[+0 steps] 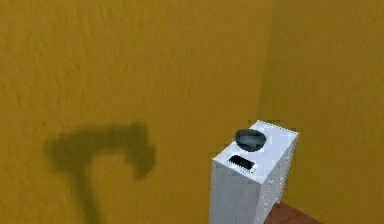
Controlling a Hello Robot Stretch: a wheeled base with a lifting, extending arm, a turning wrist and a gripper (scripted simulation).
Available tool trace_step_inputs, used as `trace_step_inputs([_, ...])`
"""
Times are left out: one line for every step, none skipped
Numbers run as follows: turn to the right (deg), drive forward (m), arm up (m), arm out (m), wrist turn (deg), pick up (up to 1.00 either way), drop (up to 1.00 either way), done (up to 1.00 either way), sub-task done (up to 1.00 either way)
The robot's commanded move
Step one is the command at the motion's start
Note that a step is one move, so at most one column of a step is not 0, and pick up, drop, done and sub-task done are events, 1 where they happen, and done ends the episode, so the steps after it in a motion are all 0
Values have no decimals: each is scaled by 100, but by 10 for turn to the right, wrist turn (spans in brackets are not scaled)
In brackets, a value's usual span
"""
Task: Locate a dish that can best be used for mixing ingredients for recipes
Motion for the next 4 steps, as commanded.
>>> trace_step_inputs([-30,0,0,0,0,0,0,0,0])
trace_step_inputs([0,15,0,0,0,0,0,0,0])
trace_step_inputs([240,0,0,0,0,0,0,0,0])
trace_step_inputs([0,0,0,0,0,0,0,100,0])
